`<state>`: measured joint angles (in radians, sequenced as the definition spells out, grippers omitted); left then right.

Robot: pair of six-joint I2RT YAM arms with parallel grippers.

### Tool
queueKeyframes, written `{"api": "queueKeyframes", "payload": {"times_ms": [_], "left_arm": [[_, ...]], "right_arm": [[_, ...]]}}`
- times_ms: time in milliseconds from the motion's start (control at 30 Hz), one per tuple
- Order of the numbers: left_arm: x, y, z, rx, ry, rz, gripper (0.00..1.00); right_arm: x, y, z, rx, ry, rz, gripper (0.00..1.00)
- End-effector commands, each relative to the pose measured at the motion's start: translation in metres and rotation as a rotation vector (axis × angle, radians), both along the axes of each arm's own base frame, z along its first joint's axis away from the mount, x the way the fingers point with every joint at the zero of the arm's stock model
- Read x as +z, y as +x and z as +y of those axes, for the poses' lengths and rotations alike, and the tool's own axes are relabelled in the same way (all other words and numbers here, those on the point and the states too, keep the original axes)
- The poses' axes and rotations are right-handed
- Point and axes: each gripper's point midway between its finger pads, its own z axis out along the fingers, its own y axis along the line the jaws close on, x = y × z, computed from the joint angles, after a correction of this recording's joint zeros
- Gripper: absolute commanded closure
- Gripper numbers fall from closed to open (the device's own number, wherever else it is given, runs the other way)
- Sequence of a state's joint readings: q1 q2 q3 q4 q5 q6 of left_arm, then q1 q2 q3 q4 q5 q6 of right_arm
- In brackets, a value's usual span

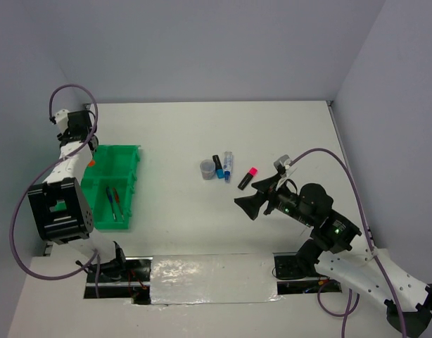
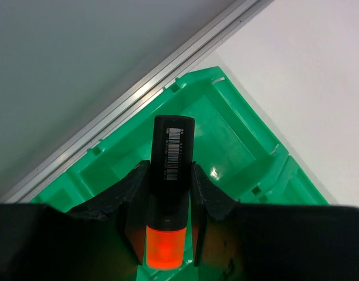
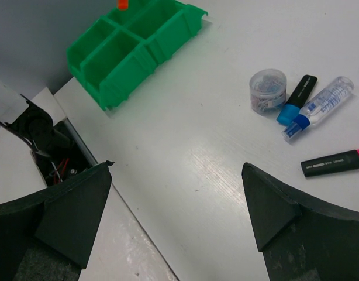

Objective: Sort the stationery into containers
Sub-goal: Place the pen in the storage box, then pick up the pen from the center of the board.

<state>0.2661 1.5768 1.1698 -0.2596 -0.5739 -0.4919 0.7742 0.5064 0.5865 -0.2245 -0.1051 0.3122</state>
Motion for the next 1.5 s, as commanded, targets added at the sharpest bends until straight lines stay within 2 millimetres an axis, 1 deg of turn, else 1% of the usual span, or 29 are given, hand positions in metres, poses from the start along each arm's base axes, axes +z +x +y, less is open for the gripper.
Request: {"api": "queueKeyframes", "payload": {"times_ms": [0, 133, 233, 333, 367, 433, 467, 567, 667, 733, 767, 833, 867, 900, 933, 967, 1000, 1033, 1100, 1133, 1200, 1233, 1267, 1300, 1333, 1367, 1400, 1433, 1467], "left_arm": [[0.023, 0.020, 0.022, 0.025, 0.087, -0.071, 0.81], [0.006, 0.026, 0.029, 0.025, 0.077, -0.035, 0.80], [-0.003, 0.029, 0.030, 0.019, 0.067, -0.029, 0.73], [-0.014, 0.025, 0.031, 0.031, 0.060, -0.010, 0.59], [-0.015, 0.025, 0.032, 0.038, 0.065, -0.012, 0.45], [-0.016, 0.026, 0.032, 0.038, 0.062, -0.014, 0.33], [-0.019, 0.026, 0.031, 0.032, 0.052, -0.004, 0.21], [-0.012, 0.029, 0.029, 0.037, 0.032, -0.026, 0.07], [0.005, 0.028, 0.025, 0.032, 0.022, -0.075, 0.03], [0.026, 0.032, 0.018, 0.023, -0.006, -0.131, 0.02], [0.030, 0.034, 0.005, -0.012, -0.032, -0.128, 0.01], [0.061, 0.047, -0.022, -0.078, -0.053, -0.176, 0.01], [0.065, 0.054, -0.062, -0.174, -0.061, -0.150, 0.01], [0.083, 0.060, -0.082, -0.210, -0.057, -0.172, 0.01], [0.090, 0.067, -0.139, -0.332, -0.073, -0.171, 0.01], [0.097, 0.070, -0.170, -0.406, -0.076, -0.177, 0.01], [0.103, 0.066, -0.193, -0.433, -0.073, -0.162, 0.01], [0.104, 0.062, -0.248, -0.546, -0.085, -0.161, 0.01], [0.100, 0.057, -0.297, -0.632, -0.130, -0.169, 0.01], [0.098, 0.047, -0.339, -0.725, -0.159, -0.172, 0.01], [0.086, 0.043, -0.377, -0.769, -0.195, -0.164, 0.01], [0.083, 0.037, -0.402, -0.812, -0.198, -0.159, 0.01], [0.090, 0.040, -0.416, -0.817, -0.215, -0.177, 0.01], [0.068, 0.042, -0.434, -0.832, -0.208, -0.124, 0.01], [0.060, 0.042, -0.436, -0.820, -0.193, -0.087, 0.01], [0.069, 0.049, -0.446, -0.808, -0.209, -0.109, 0.01], [0.045, 0.052, -0.456, -0.813, -0.196, -0.054, 0.01], [0.039, 0.055, -0.462, -0.817, -0.199, -0.041, 0.01], [0.042, 0.061, -0.471, -0.821, -0.215, -0.052, 0.01]], "right_arm": [[0.009, -0.004, 0.002, 0.034, 0.021, -0.047, 0.00], [0.014, -0.007, 0.004, 0.059, 0.037, -0.068, 0.00], [0.012, -0.008, 0.006, 0.074, 0.022, -0.063, 0.00], [0.010, -0.010, 0.009, 0.093, 0.021, -0.063, 0.00], [0.010, -0.010, 0.010, 0.097, 0.021, -0.063, 0.00], [0.010, -0.011, 0.010, 0.104, 0.018, -0.068, 0.00], [0.011, -0.011, 0.010, 0.106, 0.018, -0.069, 0.00], [0.009, -0.012, 0.012, 0.114, 0.012, -0.064, 0.00], [0.010, -0.011, 0.012, 0.115, 0.013, -0.066, 0.00], [0.010, -0.007, 0.010, 0.091, 0.011, -0.064, 0.00], [0.011, -0.006, 0.009, 0.073, 0.018, -0.059, 0.00], [0.010, 0.003, 0.001, 0.004, 0.018, -0.045, 0.00], [0.007, 0.013, -0.009, -0.088, 0.016, -0.027, 0.00], [0.007, 0.019, -0.016, -0.145, 0.018, -0.016, 0.00], [0.005, 0.031, -0.030, -0.257, 0.016, -0.007, 0.00], [-0.001, 0.034, -0.039, -0.320, 0.022, 0.034, 0.00], [-0.003, 0.039, -0.048, -0.386, 0.027, 0.055, 0.00], [-0.006, 0.042, -0.056, -0.444, 0.027, 0.076, 0.00], [-0.011, 0.046, -0.075, -0.560, 0.033, 0.113, 0.00], [-0.013, 0.046, -0.081, -0.596, 0.033, 0.125, 0.00], [-0.015, 0.046, -0.096, -0.672, 0.029, 0.147, 0.00], [-0.016, 0.046, -0.099, -0.697, 0.037, 0.165, 0.00], [-0.020, 0.045, -0.102, -0.708, 0.020, 0.175, 0.00], [-0.020, 0.044, -0.101, -0.701, 0.017, 0.178, 0.00], [-0.022, 0.044, -0.099, -0.693, 0.014, 0.185, 0.00], [-0.025, 0.043, -0.097, -0.686, 0.011, 0.193, 0.00], [-0.029, 0.043, -0.095, -0.679, 0.005, 0.204, 0.00], [-0.032, 0.043, -0.093, -0.674, 0.001, 0.213, 0.00], [-0.034, 0.044, -0.091, -0.668, 0.000, 0.216, 0.00]]}}
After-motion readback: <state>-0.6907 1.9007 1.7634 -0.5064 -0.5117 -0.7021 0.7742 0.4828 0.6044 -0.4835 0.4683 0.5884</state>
